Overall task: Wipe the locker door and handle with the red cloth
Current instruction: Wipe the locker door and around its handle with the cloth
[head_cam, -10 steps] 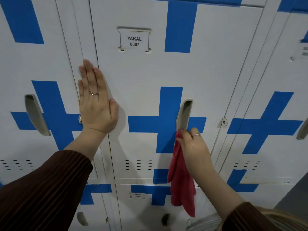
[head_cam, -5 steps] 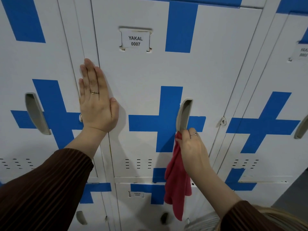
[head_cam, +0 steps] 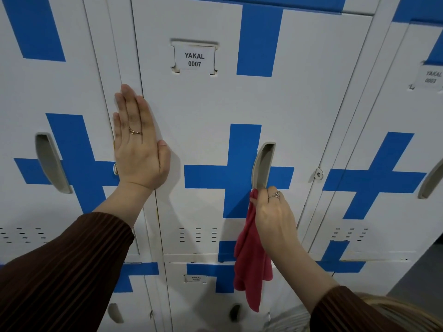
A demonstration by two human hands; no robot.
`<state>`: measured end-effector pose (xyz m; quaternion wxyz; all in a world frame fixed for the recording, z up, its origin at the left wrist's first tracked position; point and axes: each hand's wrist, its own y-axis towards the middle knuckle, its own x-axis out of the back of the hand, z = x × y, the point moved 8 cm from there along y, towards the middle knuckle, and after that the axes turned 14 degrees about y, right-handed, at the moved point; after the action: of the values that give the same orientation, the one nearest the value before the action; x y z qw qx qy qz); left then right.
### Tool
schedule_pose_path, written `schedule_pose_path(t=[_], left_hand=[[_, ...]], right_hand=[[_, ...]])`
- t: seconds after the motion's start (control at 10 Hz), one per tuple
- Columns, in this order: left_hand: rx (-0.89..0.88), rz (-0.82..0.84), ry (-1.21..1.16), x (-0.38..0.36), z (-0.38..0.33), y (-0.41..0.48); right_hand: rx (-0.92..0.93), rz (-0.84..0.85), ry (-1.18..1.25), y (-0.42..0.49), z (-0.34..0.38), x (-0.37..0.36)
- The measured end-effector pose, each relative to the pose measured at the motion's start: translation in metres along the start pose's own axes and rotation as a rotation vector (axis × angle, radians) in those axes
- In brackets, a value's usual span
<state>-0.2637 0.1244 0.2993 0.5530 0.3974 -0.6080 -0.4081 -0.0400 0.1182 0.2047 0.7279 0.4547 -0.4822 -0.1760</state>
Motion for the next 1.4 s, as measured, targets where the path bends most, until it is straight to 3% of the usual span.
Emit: schedule_pose_path(t=[0.2, 0.4, 0.6, 0.8, 1.2, 1.3, 1.4], left_hand=[[-0.005, -0.001, 0.003, -0.001, 0.0, 0.0], [-0.008, -0.003, -0.003, 0.0, -0.001, 0.0], [0.001, 0.002, -0.004, 0.0, 0.0, 0.0], [0.006, 0.004, -0.001, 0.001, -0.001, 0.0], [0.002, 0.002, 0.005, 0.001, -0.001, 0.0], [0.004, 0.006, 0.006, 0.0, 0.0, 0.0], [0.008, 0.005, 0.003, 0.001, 0.0, 0.0]], right_hand=[[-0.022, -0.038, 0.029, -0.005, -0.004, -0.002], [-0.009, -0.085, 0.232, -0.014, -0.011, 0.003], [-0.178, -0.115, 0.325, -0.025, -0.025, 0.015], [-0.011, -0.126, 0.274, -0.014, -0.01, 0.016], [-0.012, -0.069, 0.242, -0.011, -0.015, 0.001], [-0.118, -0.016, 0.286, -0.025, -0.029, -0.001], [-0.127, -0.066, 0.385, -0.022, -0.022, 0.009]])
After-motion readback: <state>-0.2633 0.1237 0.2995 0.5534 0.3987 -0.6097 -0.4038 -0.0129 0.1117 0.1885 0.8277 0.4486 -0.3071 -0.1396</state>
